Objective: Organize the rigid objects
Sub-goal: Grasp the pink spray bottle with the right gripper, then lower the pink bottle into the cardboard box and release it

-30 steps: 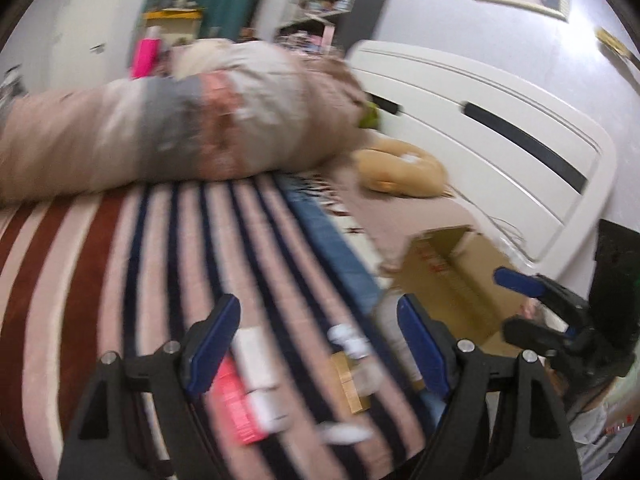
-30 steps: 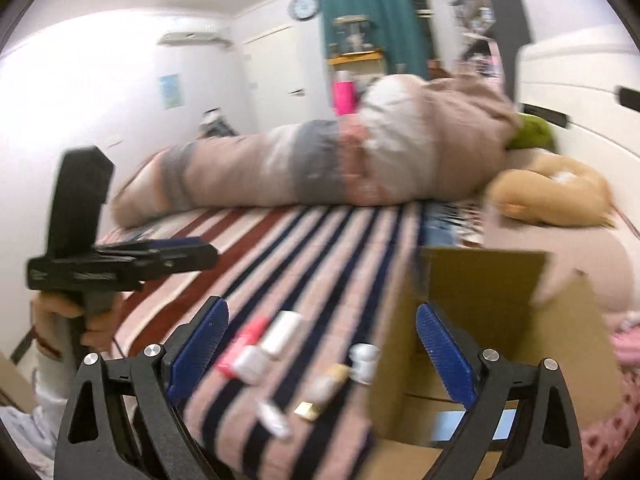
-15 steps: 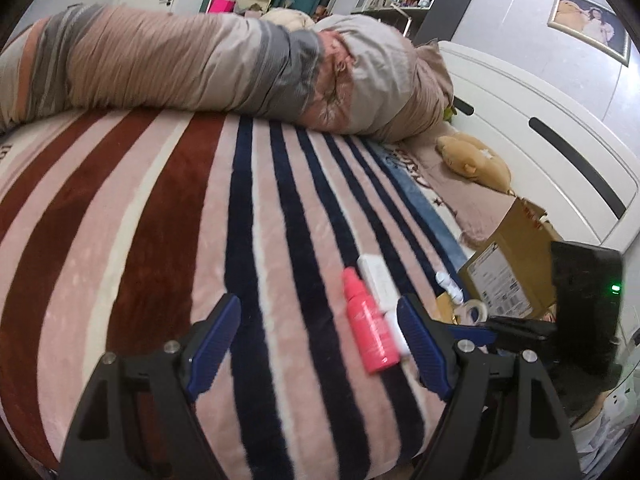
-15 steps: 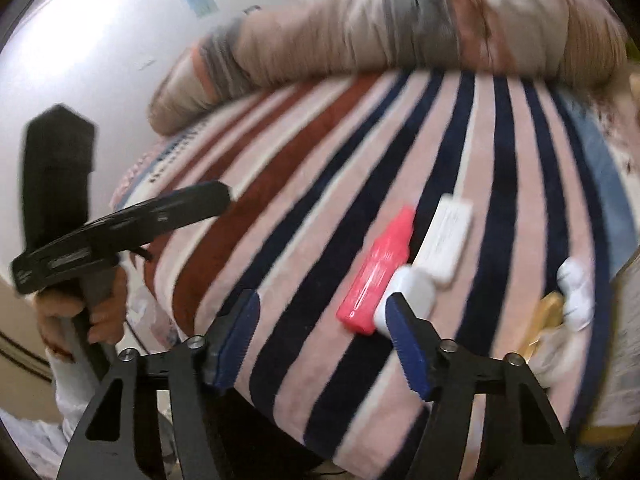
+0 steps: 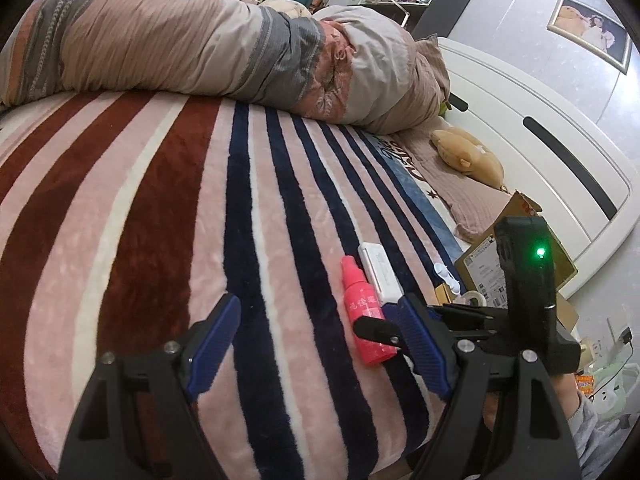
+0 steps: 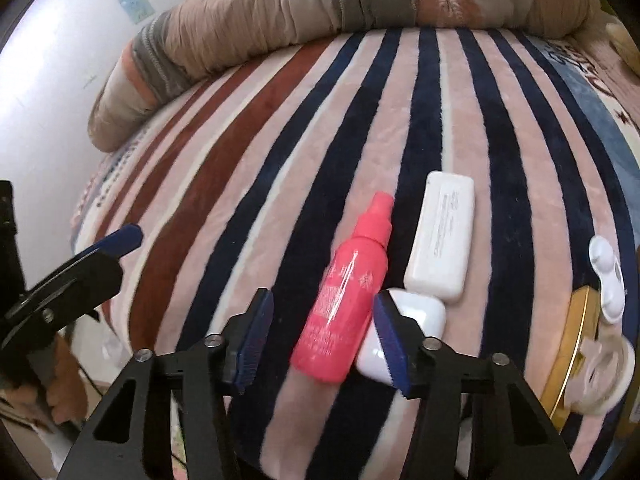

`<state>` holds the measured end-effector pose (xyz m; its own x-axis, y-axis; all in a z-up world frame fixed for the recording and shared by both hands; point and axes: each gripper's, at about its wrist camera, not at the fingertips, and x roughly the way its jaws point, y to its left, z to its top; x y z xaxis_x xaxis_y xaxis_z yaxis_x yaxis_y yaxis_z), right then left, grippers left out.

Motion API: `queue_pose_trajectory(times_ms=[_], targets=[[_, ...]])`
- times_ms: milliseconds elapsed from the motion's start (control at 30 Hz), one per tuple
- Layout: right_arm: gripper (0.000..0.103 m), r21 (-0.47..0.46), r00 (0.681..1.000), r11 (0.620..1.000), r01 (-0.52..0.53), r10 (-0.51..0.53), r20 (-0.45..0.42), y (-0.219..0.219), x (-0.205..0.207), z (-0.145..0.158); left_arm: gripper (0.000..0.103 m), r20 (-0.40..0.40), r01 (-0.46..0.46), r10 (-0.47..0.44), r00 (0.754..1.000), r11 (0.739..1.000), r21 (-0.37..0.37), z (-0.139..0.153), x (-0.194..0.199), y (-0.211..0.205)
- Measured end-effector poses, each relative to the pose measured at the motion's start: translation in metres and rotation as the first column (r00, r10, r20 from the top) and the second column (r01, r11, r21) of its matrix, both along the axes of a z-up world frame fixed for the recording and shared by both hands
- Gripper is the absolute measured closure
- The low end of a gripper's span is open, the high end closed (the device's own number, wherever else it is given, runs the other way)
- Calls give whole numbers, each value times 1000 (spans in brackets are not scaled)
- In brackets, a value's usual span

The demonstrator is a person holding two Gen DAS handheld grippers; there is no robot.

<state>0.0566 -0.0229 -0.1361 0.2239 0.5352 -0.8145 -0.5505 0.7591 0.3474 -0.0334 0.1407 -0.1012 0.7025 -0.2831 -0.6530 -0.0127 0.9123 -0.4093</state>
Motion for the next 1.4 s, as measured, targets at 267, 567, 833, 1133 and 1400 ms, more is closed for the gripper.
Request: queue_pose_trajectory(times_ms=[267,567,833,1133,1400], targets=[[68,4,998,1000,-24,25,-52,14,8,-17,25,-8,-4,3,1000,1000,-24,-4,3,4],[74,-79,998,996,-50,53,34,36,7,-20,25,-22,-22,22,1000,999,-30,-3,5,3],[76,32,985,992,-123,119,122,11,-19,14,25,9,32,-31,999,994,-108,5,7,-4],[76,223,941,942,-250,182,287,-35,-50,90,47,128,168,-152,980,978,-123,53,24,-49],[76,314,916,927,-206,70,395,-116,-51,130,68,261,292,-295,919,955,53,127,42,-137]])
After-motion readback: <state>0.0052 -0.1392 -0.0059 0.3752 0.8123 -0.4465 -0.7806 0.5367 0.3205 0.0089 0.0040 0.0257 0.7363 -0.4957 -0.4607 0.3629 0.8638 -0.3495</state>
